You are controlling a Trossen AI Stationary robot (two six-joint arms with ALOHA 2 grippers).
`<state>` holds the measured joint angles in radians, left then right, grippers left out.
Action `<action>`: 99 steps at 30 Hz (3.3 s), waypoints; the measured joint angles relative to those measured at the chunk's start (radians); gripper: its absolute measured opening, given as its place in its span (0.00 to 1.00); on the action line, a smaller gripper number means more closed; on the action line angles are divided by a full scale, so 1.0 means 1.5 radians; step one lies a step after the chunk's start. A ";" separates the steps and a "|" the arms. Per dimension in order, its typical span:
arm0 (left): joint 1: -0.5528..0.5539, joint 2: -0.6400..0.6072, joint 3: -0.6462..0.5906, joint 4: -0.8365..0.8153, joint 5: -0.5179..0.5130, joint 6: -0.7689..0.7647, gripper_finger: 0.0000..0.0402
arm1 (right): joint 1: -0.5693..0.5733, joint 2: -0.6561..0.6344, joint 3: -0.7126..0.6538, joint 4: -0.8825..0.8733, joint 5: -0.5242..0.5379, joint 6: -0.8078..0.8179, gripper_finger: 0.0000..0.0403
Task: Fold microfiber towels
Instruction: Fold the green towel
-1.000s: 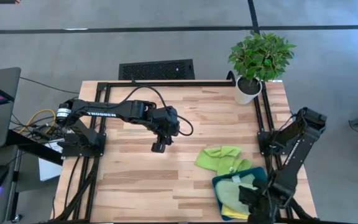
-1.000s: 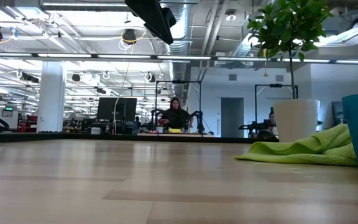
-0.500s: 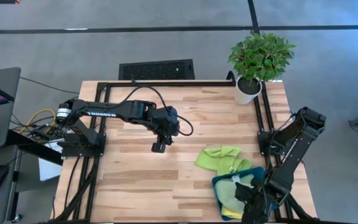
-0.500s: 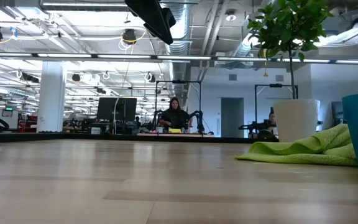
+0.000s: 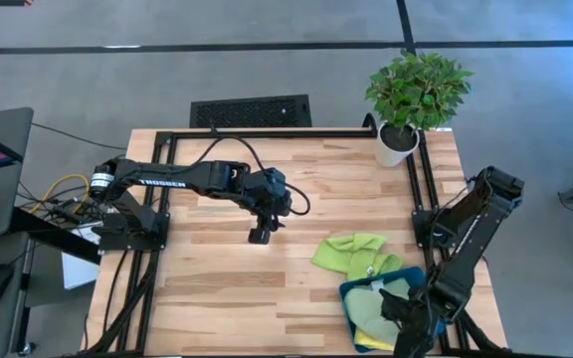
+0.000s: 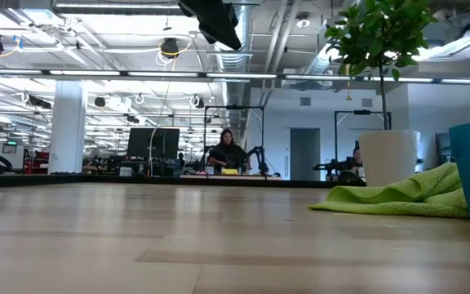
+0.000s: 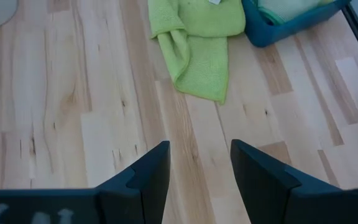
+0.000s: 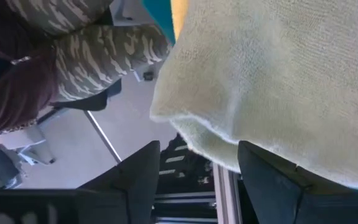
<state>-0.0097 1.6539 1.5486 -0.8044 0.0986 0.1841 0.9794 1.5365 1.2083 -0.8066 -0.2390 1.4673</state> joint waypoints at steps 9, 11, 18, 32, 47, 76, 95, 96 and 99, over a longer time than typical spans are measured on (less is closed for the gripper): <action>-0.010 0.088 0.001 0.098 -0.001 0.024 0.41 | 0.000 -0.062 0.000 -0.008 0.107 -0.043 0.59; -0.018 0.128 0.000 0.149 -0.001 0.064 0.41 | 0.000 -0.077 0.001 -0.014 0.156 -0.070 0.59; -0.039 0.249 0.000 0.292 -0.003 0.136 0.41 | 0.001 -0.108 0.000 -0.022 0.222 -0.138 0.59; -0.061 0.382 0.000 0.569 -0.088 0.158 0.41 | -0.002 -0.108 0.000 -0.097 0.264 -0.149 0.59; -0.063 0.408 0.001 0.616 -0.089 0.161 0.41 | -0.009 -0.107 0.000 -0.117 0.268 -0.164 0.59; -0.073 0.448 0.001 0.660 -0.148 0.099 0.41 | -0.009 -0.107 0.000 -0.117 0.283 -0.158 0.59; -0.074 0.448 0.001 0.660 -0.174 0.096 0.16 | -0.009 -0.107 0.000 -0.117 0.283 -0.158 0.59; -0.075 0.448 0.001 0.660 -0.174 0.096 0.13 | -0.009 -0.107 0.000 -0.117 0.283 -0.158 0.59; -0.076 0.448 0.001 0.660 -0.173 0.104 0.03 | -0.009 -0.107 0.000 -0.117 0.283 -0.158 0.59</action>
<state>-0.1238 2.3260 1.5497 0.1855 -0.1608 0.3396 0.9661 1.3762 1.2087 -0.9823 0.1852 1.2304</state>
